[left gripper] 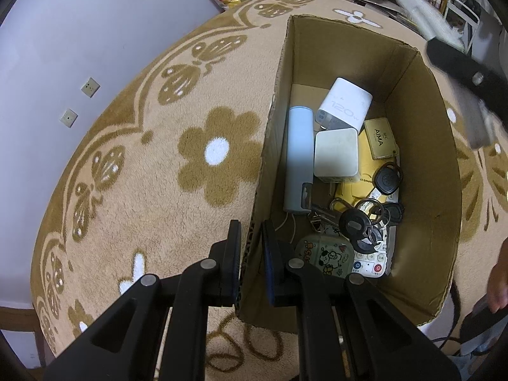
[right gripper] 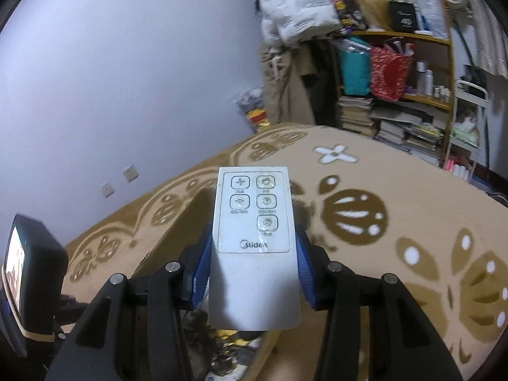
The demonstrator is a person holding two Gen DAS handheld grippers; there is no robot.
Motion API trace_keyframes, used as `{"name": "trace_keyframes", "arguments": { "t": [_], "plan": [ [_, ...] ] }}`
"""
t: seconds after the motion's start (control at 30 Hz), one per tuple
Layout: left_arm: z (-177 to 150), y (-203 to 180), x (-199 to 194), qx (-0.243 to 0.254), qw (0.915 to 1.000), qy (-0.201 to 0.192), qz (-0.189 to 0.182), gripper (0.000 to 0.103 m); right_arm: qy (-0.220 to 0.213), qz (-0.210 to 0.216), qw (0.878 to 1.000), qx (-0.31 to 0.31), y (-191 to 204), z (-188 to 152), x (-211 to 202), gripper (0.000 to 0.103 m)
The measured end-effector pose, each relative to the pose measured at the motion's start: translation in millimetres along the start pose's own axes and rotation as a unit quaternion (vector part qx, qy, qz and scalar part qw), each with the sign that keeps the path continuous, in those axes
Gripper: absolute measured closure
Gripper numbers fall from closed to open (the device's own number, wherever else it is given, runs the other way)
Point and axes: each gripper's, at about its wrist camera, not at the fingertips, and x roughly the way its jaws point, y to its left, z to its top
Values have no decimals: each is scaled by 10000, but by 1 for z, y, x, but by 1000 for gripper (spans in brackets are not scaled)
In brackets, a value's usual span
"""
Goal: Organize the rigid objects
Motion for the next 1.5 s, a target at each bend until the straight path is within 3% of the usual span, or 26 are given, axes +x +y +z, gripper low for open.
{"name": "trace_keyframes", "arguments": {
  "t": [0.57, 0.73, 0.8, 1.13, 1.2, 1.3, 1.43, 1.5],
  "plan": [
    [-4, -2, -10, 143, 9998, -145, 2, 91, 701, -207, 9972, -128, 17, -14, 7, 52],
    [-4, 4, -10, 56, 9999, -136, -22, 88, 639, -268, 9973, -243, 25, -12, -1, 50],
    [-4, 5, -11, 22, 9999, -146, -71, 88, 585, -332, 9975, -214, 26, -9, -8, 38],
    [-8, -6, -41, 168, 9973, -696, -137, 87, 374, -739, 9963, -216, 14, 0, -58, 13],
    [-10, -7, -52, 175, 9959, -842, -283, 86, 291, -898, 9953, -222, 7, 2, -71, 0],
    [-16, -11, -71, 222, 9928, -1088, -446, 82, 197, -1186, 9922, -322, -3, 2, -92, 0],
    [-20, -15, -87, 240, 9913, -1251, -338, 74, 126, -1394, 9899, -212, -14, 1, -115, 0],
    [-22, -16, -94, 222, 9902, -1337, -329, 61, 78, -1467, 9891, -140, -17, 0, -125, 0]
  ]
}}
